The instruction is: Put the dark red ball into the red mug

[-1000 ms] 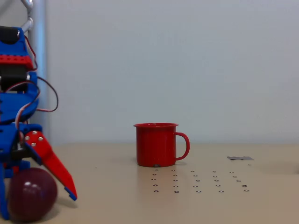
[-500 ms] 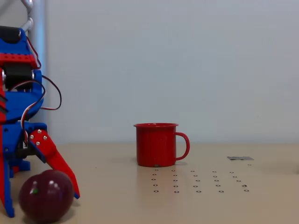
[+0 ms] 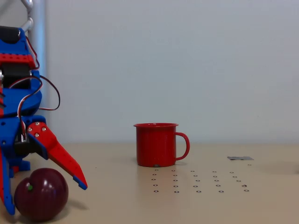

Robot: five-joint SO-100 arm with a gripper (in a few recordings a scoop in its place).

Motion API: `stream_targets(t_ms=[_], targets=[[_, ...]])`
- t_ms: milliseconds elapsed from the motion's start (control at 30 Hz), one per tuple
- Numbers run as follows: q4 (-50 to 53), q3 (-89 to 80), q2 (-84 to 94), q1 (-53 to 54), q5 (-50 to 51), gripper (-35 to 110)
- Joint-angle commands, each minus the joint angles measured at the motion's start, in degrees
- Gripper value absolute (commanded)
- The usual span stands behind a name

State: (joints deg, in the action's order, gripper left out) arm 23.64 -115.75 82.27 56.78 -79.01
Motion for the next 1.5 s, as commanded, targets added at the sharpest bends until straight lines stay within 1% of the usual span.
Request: stream_targets(t_ms=[0,200,733,833,1133,1467], targets=[[-1.58,3.69,3.52,0.53,-1.76,39],[-1.49,2.9,3.52,0.97,-4.04,33],[-1.41,2.99,3.34,0.79,-5.19,16],[-1.41,3.08,3.34,0.97,-4.04,11],[-1.23,3.08,3.6,1.23,-1.93,8],[1.49,2.9,7.91,-1.14,4.83,3]])
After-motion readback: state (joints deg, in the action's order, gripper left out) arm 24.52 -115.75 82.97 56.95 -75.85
